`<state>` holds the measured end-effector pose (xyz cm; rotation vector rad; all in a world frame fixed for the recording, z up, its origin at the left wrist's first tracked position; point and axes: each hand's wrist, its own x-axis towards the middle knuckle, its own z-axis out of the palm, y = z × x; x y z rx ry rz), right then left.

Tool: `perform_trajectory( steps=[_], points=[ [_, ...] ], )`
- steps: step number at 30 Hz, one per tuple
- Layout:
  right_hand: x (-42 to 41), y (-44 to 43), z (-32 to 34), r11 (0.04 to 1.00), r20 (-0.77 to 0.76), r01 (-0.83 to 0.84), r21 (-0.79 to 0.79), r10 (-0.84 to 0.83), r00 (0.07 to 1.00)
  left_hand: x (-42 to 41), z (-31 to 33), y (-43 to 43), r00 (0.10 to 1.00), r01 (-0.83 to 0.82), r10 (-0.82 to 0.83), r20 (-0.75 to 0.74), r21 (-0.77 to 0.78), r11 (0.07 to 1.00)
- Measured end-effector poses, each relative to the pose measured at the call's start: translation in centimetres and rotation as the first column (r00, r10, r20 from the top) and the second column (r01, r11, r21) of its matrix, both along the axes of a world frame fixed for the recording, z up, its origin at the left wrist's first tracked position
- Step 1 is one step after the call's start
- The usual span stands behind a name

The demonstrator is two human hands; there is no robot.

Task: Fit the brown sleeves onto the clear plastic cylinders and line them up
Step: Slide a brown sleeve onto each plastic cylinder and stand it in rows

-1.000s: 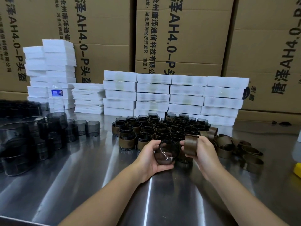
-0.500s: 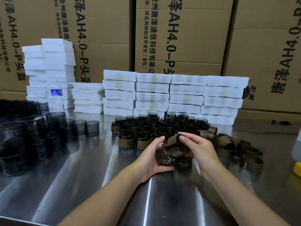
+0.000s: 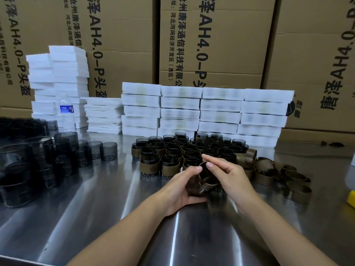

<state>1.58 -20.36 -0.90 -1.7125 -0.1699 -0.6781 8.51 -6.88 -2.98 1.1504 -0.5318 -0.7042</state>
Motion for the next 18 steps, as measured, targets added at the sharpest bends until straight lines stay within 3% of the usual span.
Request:
perform_trajectory(
  steps=[6, 12, 18],
  points=[
    [0.2, -0.2, -0.1, 0.994, -0.080, 0.095, 0.056, -0.091, 0.993, 0.1, 0.1, 0.1, 0.993, -0.113, 0.111, -0.045, -0.034, 0.993],
    [0.4, -0.1, -0.7, 0.990, -0.248, -0.012, 0.139, 0.046, 0.968, 0.9, 0.0, 0.3, 0.977, -0.214, 0.214, -0.016, -0.158, 0.964],
    [0.4, -0.1, -0.4, 0.970, -0.221, -0.098, 0.223, 0.148, 0.964, 1.2, -0.2, 0.3, 0.960, -0.265, 0.276, 0.050, -0.163, 0.950]
  ],
)
